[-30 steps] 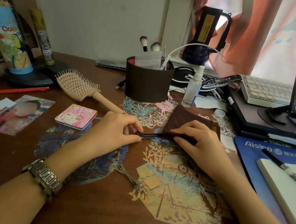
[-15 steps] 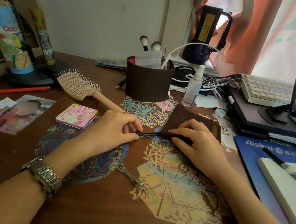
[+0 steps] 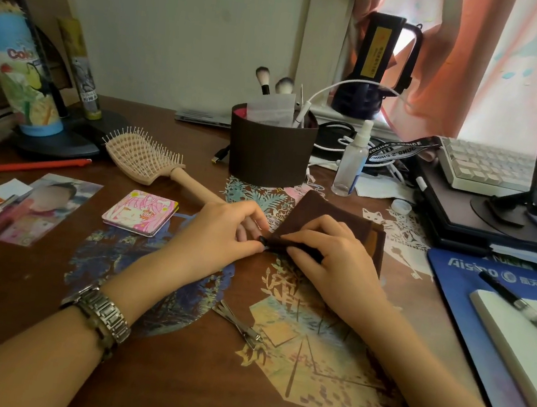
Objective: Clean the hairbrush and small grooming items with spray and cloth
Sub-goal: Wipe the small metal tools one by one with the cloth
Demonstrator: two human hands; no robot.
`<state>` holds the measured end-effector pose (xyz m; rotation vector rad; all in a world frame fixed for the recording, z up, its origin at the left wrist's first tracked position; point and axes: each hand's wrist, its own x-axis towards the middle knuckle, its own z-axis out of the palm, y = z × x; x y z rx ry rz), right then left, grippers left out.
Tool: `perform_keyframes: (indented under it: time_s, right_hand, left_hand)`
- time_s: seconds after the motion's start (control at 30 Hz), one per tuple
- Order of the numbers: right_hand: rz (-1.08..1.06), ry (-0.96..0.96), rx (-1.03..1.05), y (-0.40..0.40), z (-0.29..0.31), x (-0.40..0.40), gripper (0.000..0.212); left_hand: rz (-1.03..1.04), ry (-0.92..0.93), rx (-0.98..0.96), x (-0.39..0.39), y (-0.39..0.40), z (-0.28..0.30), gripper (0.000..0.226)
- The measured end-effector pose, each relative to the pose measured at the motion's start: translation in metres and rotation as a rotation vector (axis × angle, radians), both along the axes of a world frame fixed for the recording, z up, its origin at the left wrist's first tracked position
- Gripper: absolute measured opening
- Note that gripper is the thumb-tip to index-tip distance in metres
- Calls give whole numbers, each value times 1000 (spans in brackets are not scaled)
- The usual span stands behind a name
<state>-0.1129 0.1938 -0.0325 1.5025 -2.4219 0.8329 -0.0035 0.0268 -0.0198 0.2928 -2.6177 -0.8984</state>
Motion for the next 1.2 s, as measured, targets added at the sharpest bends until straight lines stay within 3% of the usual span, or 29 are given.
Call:
perform_keyframes:
  time_s: [0.23, 0.63, 1.2]
  right_hand:
    - [25, -72, -27, -7, 3, 6, 23]
    - [-24, 108, 79, -1, 1, -1, 26]
    - [-134, 29, 124, 18, 5, -26, 27]
  left_hand:
    - [-15, -1, 31, -3, 1, -2, 25]
    - [6, -29, 36, -3, 1, 0, 27]
    - [-15, -13, -55, 0, 3, 3, 16]
